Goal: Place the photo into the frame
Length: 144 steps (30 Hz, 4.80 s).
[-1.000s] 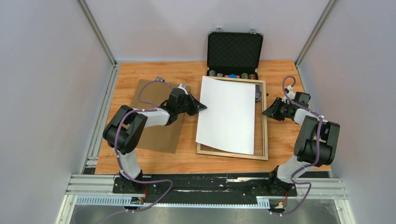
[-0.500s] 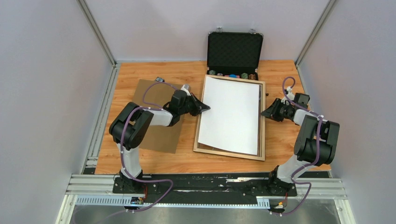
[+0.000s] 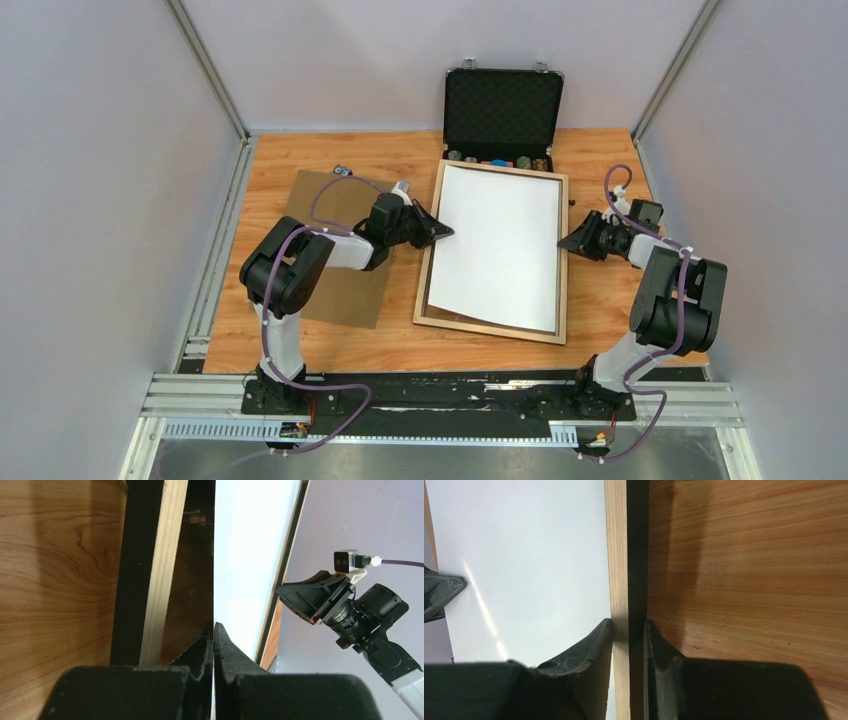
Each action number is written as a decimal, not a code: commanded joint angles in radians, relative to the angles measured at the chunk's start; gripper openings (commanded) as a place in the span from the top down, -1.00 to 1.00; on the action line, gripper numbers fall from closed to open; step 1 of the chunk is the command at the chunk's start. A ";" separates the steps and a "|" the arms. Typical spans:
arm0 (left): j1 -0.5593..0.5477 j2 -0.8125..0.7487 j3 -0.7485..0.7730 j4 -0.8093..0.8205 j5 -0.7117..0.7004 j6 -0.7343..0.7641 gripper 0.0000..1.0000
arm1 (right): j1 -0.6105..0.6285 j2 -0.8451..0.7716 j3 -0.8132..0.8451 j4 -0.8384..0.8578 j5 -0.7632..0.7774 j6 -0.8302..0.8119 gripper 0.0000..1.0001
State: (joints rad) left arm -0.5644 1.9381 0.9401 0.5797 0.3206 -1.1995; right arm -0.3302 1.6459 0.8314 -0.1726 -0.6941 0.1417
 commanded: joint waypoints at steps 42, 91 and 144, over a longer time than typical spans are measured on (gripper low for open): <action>-0.011 -0.068 0.107 -0.229 -0.020 0.126 -0.80 | 0.010 -0.006 -0.016 -0.011 -0.039 0.010 0.77; 0.019 -0.598 0.164 -0.696 -0.318 0.944 -1.00 | 0.009 -0.094 0.021 -0.004 0.005 -0.001 0.64; 0.291 -0.714 0.110 -0.935 -0.191 1.152 -1.00 | 0.005 -0.099 0.156 -0.019 0.042 -0.107 0.00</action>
State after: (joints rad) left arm -0.3180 1.2297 1.0523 -0.3508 0.1219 -0.0574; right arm -0.3218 1.6432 0.9630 -0.2279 -0.6285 0.0288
